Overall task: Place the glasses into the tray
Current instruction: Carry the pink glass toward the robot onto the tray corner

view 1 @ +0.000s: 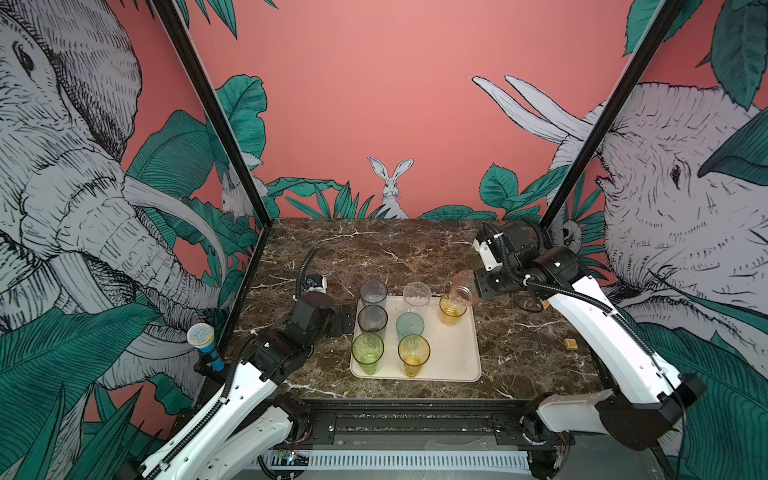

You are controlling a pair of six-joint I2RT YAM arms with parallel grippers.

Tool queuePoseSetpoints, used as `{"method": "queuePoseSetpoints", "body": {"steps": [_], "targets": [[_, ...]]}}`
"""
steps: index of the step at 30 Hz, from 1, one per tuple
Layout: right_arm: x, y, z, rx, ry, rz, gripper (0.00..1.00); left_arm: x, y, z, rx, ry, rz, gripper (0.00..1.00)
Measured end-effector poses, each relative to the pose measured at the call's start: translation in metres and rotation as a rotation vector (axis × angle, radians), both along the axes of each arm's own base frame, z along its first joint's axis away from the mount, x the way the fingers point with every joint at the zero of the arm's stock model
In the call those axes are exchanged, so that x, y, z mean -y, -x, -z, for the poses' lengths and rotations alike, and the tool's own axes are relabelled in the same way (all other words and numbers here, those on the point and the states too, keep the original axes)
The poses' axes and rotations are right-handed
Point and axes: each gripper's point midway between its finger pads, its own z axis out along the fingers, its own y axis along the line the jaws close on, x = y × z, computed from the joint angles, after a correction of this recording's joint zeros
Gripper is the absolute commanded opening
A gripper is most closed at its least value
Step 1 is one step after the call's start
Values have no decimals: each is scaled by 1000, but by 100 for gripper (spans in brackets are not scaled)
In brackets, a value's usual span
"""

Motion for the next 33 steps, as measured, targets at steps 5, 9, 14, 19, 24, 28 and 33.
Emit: {"method": "queuePoseSetpoints", "body": {"steps": [5, 9, 14, 19, 24, 28, 33], "targets": [[0, 27, 16, -35, 5, -7, 0, 0, 1, 2, -7, 2, 1, 99], [-1, 44, 30, -59, 8, -10, 0, 1, 1, 3, -8, 3, 3, 99], [3, 62, 53, -85, 15, 2, 0, 1, 1, 3, -8, 4, 3, 99], [3, 72, 76, -96, 28, 11, 0, 1, 1, 6, -16, 3, 4, 99], [-1, 78, 97, -98, 34, 13, 0, 1, 1, 7, -19, 0, 3, 99], [-3, 81, 115, -107, 42, 16, 0, 2, 0, 8, -20, 0, 4, 99], [-5, 82, 136, -123, 47, 29, 0, 3, -1, 9, -25, -3, 4, 99]]}}
